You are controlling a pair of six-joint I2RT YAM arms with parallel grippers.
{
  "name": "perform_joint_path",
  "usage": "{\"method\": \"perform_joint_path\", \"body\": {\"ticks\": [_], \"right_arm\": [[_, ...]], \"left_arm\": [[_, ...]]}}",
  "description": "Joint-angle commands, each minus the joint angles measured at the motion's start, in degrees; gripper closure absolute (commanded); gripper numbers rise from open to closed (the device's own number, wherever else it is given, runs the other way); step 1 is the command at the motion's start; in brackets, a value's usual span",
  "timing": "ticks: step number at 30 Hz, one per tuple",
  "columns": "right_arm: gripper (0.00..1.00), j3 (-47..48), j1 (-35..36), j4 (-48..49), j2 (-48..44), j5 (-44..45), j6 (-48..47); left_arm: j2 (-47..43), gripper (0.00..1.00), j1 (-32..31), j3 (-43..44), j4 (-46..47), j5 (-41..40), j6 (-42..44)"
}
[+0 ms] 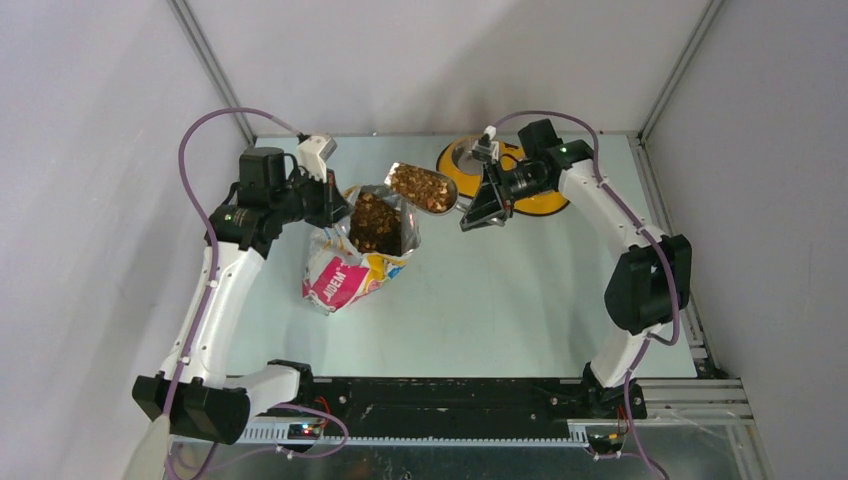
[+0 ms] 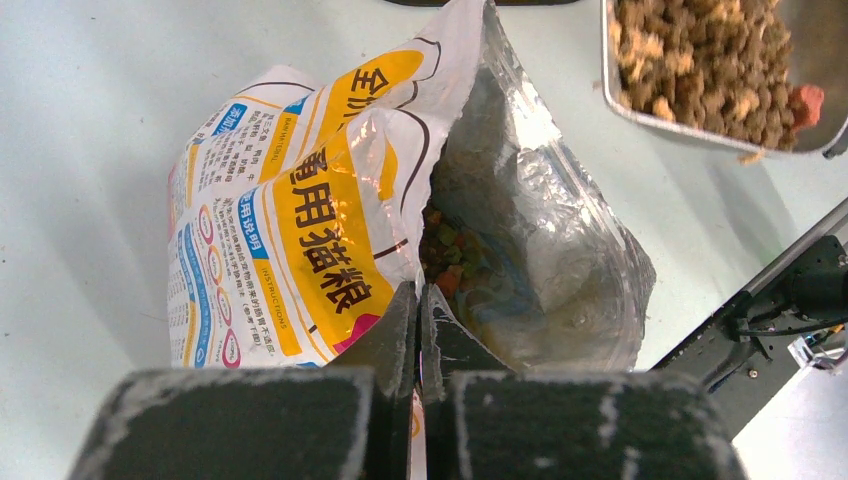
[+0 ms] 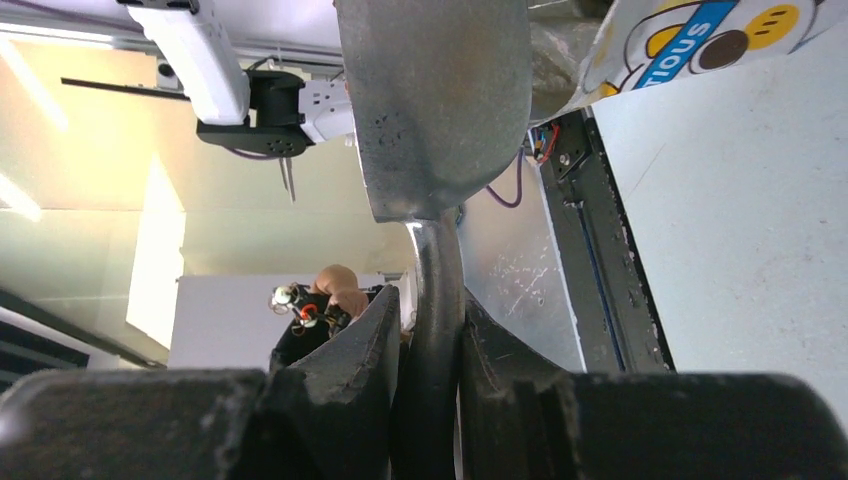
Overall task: Serve the pet food
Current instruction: Collect the pet food from the pet food bag, then pour the pet food into the pet food bowl.
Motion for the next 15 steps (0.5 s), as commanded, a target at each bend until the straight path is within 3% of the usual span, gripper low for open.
{"method": "perform_joint_path", "body": {"ticks": [1,15], "right_arm": [[1.00,2.3,-2.8,-1.2,-2.3,-4.1,-2.1],[1.00,12.8,-13.1,-19.2,6.3,-3.4,-16.5]], "left_arm": [[-1.6,1.00,0.8,0.0,0.7,0.5,-0.4],[-1.9,1.00,0.8,-0.3,1.0,0.8,-0.4]]}}
